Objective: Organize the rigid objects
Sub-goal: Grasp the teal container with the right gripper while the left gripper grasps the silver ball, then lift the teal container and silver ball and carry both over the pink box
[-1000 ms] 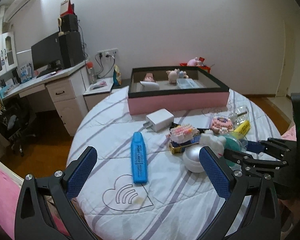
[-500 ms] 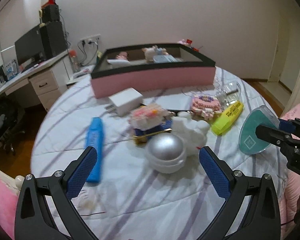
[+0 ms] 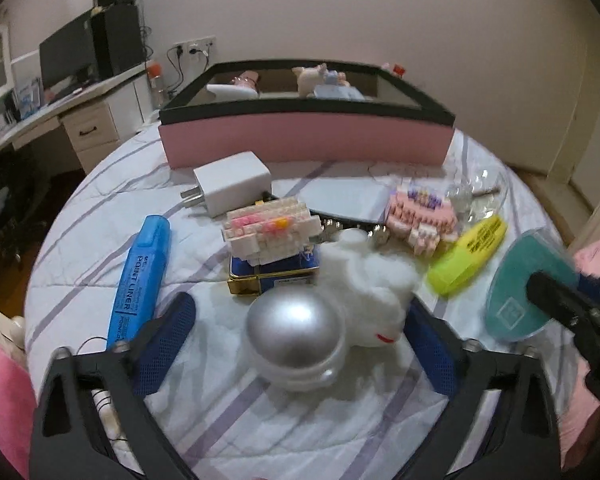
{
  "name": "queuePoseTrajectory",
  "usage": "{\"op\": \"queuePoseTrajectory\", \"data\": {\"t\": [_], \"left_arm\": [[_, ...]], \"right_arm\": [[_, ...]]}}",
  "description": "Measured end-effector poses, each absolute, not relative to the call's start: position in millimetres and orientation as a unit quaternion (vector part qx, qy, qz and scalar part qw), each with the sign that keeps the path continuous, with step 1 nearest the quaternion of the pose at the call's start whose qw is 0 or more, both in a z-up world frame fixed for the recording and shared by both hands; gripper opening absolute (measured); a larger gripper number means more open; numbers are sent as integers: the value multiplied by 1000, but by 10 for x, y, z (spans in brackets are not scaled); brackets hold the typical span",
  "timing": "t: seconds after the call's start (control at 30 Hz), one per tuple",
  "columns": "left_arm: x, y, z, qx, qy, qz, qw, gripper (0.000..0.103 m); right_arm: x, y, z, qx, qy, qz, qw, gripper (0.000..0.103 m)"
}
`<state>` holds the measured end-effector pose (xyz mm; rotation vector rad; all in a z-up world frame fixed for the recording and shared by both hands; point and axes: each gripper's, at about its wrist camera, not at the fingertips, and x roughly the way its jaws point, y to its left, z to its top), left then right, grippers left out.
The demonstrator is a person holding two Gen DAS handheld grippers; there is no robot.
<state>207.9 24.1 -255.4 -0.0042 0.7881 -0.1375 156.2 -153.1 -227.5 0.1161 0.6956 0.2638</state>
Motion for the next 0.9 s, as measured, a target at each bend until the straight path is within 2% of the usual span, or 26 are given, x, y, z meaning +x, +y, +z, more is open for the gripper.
{"op": "queuePoseTrajectory", "data": {"t": [0.03,0.43,0.9], "left_arm": [[2079,245,-2555,-6,385,-74,920,69],[2012,271,-2560,11,380,-100,919,69],[1869,374,-2249,6,342,-102,934,69]], "right_arm": [[1579,-1529,-2280,57,341,128,929,38],[1758,-1406,-2513,53,383,127,914,39],[1645,-1257,-2265,33,339,135,930,37]]}}
